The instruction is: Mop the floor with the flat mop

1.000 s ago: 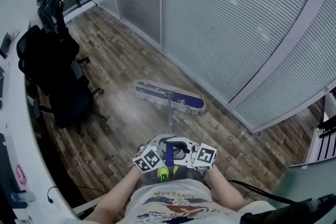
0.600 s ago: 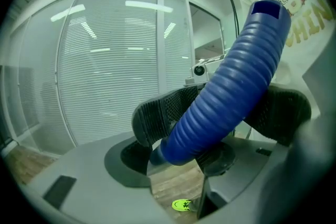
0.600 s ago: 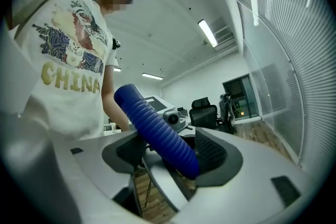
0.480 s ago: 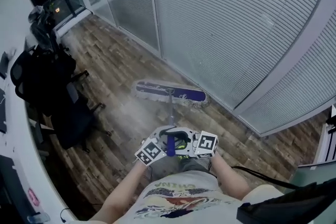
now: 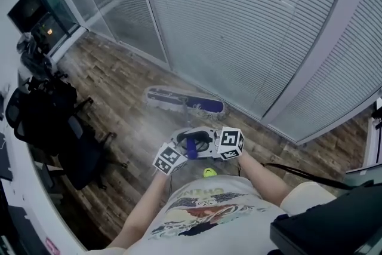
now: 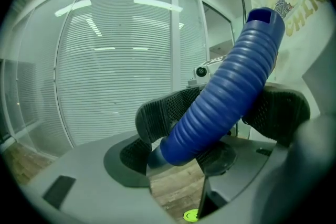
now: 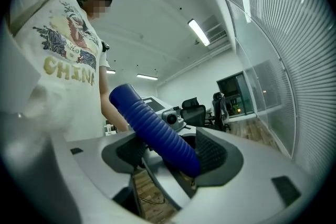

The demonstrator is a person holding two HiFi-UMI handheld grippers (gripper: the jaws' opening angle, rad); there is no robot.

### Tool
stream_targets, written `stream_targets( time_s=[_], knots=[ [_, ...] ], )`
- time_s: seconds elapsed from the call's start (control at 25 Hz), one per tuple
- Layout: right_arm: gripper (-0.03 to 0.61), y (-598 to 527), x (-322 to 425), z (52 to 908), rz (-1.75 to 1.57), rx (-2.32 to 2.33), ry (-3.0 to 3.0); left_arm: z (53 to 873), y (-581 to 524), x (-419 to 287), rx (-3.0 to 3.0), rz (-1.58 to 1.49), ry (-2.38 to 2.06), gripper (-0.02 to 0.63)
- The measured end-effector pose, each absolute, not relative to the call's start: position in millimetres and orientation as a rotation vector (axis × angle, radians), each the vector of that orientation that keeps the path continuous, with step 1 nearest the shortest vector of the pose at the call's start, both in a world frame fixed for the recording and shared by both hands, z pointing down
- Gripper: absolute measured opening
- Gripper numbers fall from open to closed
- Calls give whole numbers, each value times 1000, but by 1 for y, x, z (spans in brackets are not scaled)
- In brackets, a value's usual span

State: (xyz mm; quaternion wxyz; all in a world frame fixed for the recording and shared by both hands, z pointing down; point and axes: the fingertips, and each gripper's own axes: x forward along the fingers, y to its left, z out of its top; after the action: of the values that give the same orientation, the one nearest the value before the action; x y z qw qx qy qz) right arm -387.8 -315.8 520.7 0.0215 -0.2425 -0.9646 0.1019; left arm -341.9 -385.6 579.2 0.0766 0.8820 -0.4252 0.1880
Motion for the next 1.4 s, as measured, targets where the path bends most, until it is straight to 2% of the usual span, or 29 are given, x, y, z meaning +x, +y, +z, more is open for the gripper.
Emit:
stream_targets(
  time_s=[0.4,1.12,1.4],
  knots=[
    [273,-244,-339,532,318,-683,-2969,596,-313,-294,2675,583,-1248,219],
    [272,69,-193,525,341,-488,-3034,581,7,-136,2767,543,-1071,222],
    [273,172,-91,524,364,-457,-3071,582,112,-34,2763,590,-1041,222]
  ],
)
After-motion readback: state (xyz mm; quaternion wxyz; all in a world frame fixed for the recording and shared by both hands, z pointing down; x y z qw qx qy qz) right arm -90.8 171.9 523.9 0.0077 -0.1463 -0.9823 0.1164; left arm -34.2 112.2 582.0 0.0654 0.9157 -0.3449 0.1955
